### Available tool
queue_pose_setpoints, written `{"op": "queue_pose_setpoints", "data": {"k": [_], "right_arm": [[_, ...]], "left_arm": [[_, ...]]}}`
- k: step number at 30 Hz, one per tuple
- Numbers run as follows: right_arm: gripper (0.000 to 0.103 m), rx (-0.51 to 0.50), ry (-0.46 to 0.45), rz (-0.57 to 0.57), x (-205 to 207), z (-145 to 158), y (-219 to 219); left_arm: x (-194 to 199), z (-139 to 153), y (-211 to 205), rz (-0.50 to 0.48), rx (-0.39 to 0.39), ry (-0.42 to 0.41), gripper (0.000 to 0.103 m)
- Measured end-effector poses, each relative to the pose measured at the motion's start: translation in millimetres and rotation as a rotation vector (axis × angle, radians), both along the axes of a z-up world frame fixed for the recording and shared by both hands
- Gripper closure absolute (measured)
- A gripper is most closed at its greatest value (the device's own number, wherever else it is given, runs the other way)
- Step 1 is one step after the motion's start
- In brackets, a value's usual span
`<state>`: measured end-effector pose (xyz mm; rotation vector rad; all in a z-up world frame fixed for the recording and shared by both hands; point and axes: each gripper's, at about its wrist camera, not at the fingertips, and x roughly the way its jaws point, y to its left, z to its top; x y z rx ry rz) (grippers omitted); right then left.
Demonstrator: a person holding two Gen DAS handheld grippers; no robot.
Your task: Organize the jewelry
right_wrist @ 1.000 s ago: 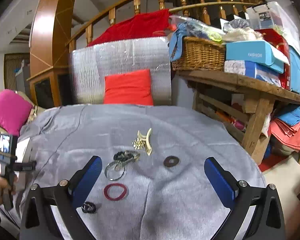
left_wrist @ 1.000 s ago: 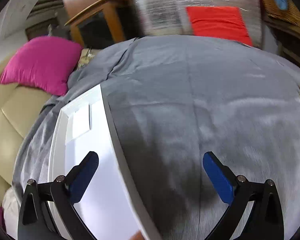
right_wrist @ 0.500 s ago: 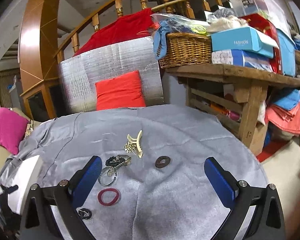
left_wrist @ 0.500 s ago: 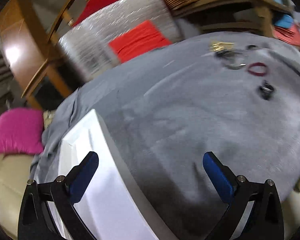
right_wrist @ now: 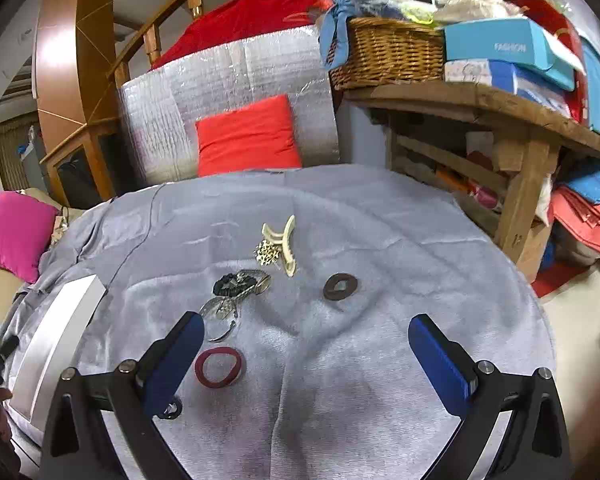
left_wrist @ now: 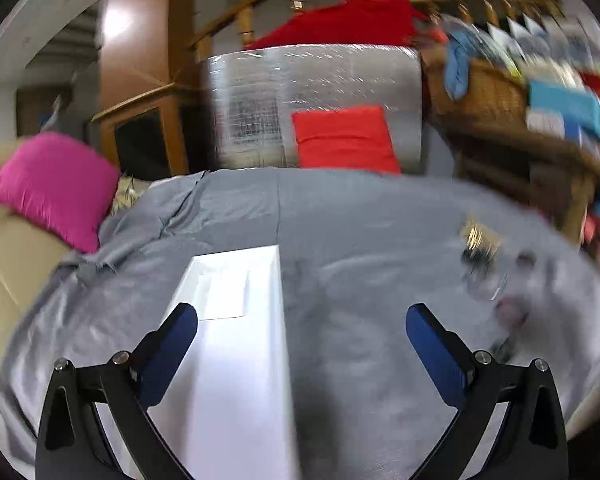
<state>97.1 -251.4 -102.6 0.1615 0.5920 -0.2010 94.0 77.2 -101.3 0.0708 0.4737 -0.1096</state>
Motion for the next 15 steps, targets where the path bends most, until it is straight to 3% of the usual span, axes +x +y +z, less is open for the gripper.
{"op": "queue_pose_setpoints", "data": {"k": [3,7,15], "right_arm": [[0.000,-0.014,0.005,0.021,3,-2,6],[0.000,-0.040,0.027,0.052,1,-2,15],[0.000,-0.050,0.012,0.080,-1,5,24]], "left_arm": [[12,-2,-40,0.005,0.017,0.056,0.000],[22,-19,-92,-0.006,0.133,0.119,0.000],[43,-24,-101,0.087,0.087,0.195,0.000]]}}
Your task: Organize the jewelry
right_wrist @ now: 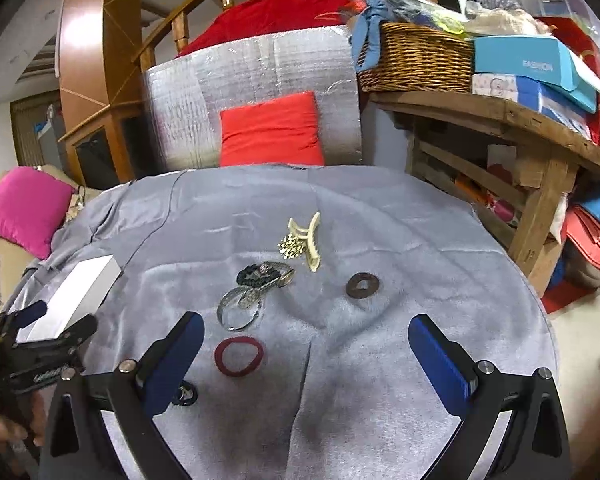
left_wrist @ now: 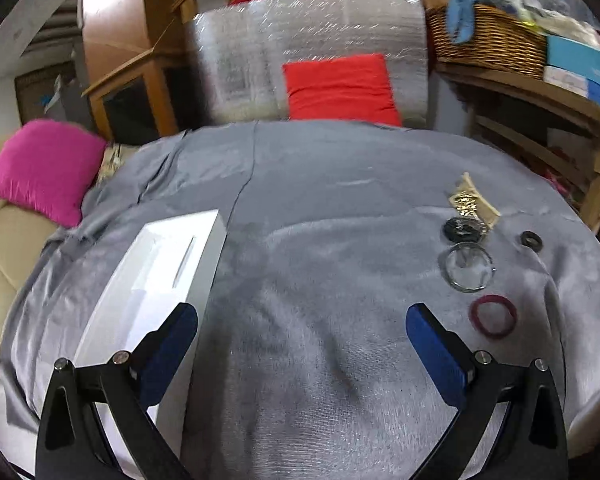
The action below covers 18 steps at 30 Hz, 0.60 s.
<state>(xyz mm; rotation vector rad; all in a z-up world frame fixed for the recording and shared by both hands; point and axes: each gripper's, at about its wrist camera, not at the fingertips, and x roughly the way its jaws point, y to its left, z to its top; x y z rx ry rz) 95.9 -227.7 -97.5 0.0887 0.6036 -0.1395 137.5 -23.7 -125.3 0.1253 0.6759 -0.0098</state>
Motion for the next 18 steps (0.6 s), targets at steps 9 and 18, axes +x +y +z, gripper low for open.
{"op": "queue_pose_setpoints", "data": {"k": [9,18], "right_arm": [[0.000,0.034,0.017,0.008,8,-3,3],[0.000,0.034,0.019,0.011,8,-4,6]], "left_arm": [[14,-7,-4,0.029,0.011,0.031,0.000],[13,-4,-7,0.017,0.012,0.013,0.000]]}}
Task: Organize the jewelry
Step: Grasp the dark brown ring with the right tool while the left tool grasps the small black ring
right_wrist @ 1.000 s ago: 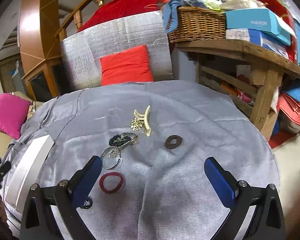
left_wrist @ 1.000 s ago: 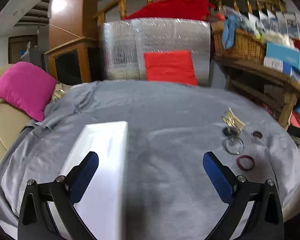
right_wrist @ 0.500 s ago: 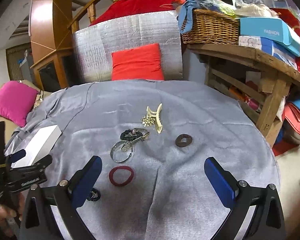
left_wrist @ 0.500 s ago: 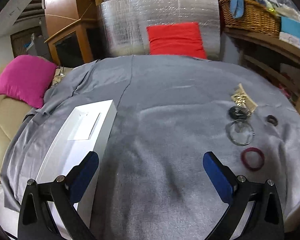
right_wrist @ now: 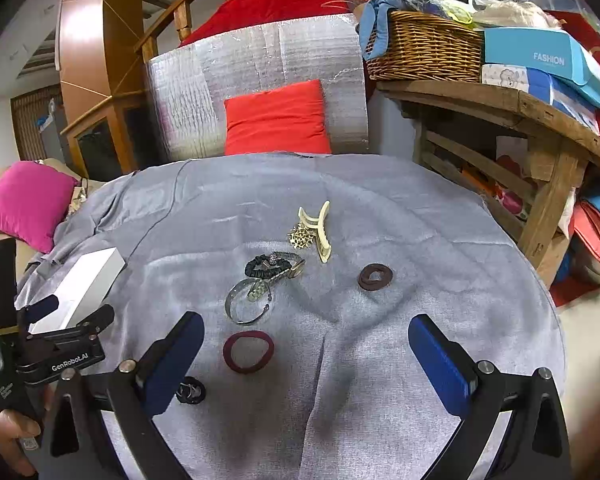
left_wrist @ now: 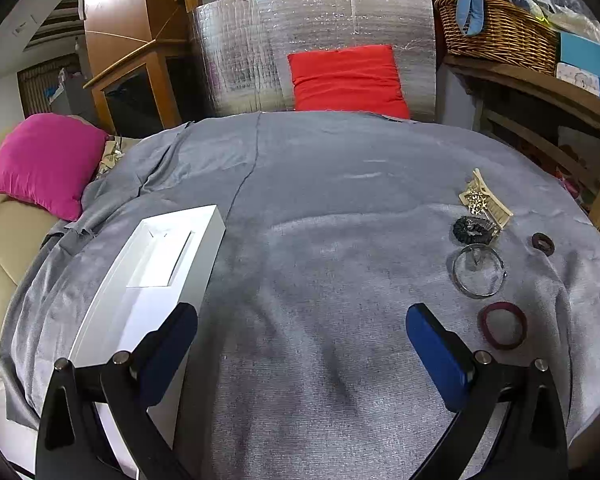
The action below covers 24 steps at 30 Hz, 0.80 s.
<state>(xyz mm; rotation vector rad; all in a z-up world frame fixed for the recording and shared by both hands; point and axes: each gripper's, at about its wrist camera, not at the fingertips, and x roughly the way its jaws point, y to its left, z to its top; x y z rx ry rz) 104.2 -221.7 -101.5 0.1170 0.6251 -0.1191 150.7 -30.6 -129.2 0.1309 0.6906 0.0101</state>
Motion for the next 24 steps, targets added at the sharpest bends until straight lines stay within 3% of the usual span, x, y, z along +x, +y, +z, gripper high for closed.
{"op": "queue_pose_setpoints", "data": {"k": [8,12,16,20,24], "right_arm": [[0.000,-0.007,0.005,-0.004,1,-1,0],[0.000,0.029,0.037,-0.003,9,-6,-9],[0.000,0.126,0.085,0.033,21,-13,-34],[0.001,0.307,0.114,0.033,34,-21,-73],[0.019,0.426,0.146,0.017,54,-31,-101]], "left_arm": [[0,0,2,0.000,-0.009,0.001,0.000],[2,-6,1,-0.046,-0.051,0.052,0.000],[1,-18,-7,-0.180,-0.132,0.156,0.000],[-5,-25,-20,-0.280,-0.131,0.189,0.000],[-6,-32,-24,-0.337,-0.172,0.240,0.000]]}}
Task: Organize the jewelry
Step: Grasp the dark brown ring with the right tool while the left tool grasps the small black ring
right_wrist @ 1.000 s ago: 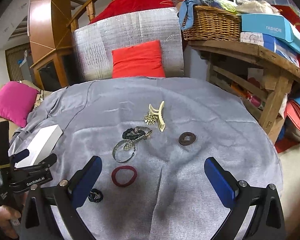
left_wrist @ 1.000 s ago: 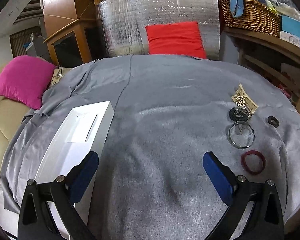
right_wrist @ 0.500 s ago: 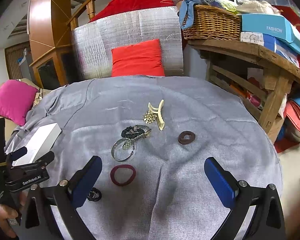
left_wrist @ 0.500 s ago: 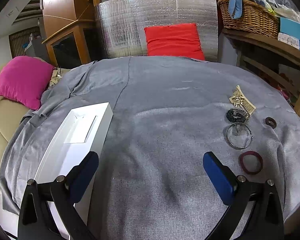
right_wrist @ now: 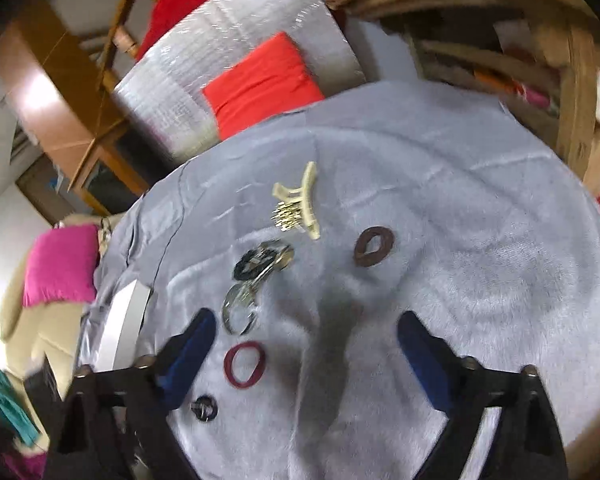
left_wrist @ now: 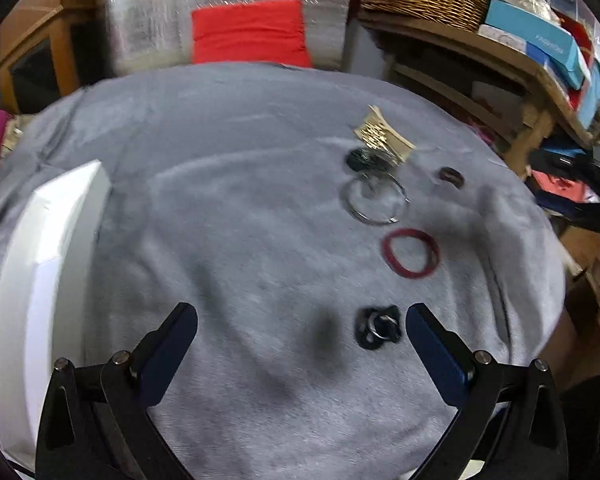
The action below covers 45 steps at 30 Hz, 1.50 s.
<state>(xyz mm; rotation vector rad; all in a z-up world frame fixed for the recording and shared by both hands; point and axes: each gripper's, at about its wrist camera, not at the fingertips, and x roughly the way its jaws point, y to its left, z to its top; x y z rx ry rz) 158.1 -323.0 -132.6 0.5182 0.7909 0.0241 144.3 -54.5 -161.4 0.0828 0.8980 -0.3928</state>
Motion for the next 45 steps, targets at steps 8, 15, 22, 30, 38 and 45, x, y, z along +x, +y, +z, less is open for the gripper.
{"op": "queue_pose_setpoints", "data": {"k": [8,15,22,30,38,45], "right_arm": [[0.057,0.085,0.096,-0.025,60,-29,-33],[0.068,0.062,0.219,-0.094,99,-61,-48],[0.084,0.025,0.259,-0.172,115,-74,-51],[0.093,-0.042,0.247,-0.170,119,-74,-47],[0.094,-0.067,0.221,-0.168,111,-66,-47],[0.094,-0.021,0.170,-0.191,95,-54,-60]], "left_arm": [[2,-7,-10,-0.083,-0.039,0.035,0.001],[-4,-11,-16,-0.178,-0.046,0.045,0.001],[0,-26,-29,-0.230,-0.026,0.101,0.012],[12,-32,-42,-0.209,-0.014,0.118,0.040],[15,-32,-44,-0.232,-0.018,0.123,0.056],[15,-36,-35,-0.239,-0.054,0.137,0.079]]}}
